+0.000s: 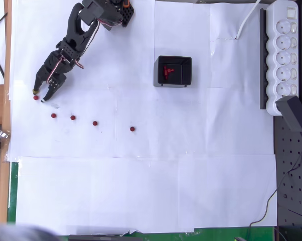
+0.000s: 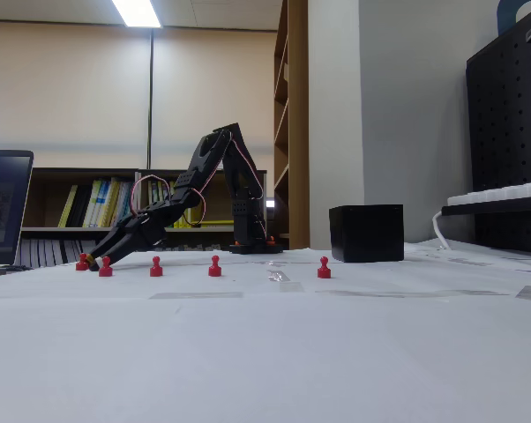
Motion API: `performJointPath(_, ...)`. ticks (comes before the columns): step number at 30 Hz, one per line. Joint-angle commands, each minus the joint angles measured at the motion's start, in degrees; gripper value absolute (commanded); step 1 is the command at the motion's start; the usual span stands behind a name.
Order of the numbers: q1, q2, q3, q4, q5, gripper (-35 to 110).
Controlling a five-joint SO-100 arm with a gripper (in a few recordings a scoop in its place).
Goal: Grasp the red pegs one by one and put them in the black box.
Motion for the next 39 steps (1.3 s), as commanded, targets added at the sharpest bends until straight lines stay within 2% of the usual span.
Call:
performJointPath(1, 0.7, 1.2, 1.4, -0.4, -0.3, 12)
performJointPath(16, 1.2, 2.8, 3.5, -0.1, -0.3, 12)
performJointPath(23, 1.2, 2.5, 3.3, 0.4, -0.6, 0)
performJointPath(29, 1.2, 1.1, 3.3, 6.8, 0.2, 0)
performJointPath(31, 1.2, -2.7, 3.3, 15.6, 1.1, 0)
performJointPath(33, 1.2, -8.5, 4.4, 30.2, 2.3, 0)
performJointPath(37, 0.3, -19.7, 17.5, 76.8, 5.3, 0)
performJointPath(39, -1.8, -24.5, 23.4, 95.3, 6.4, 0)
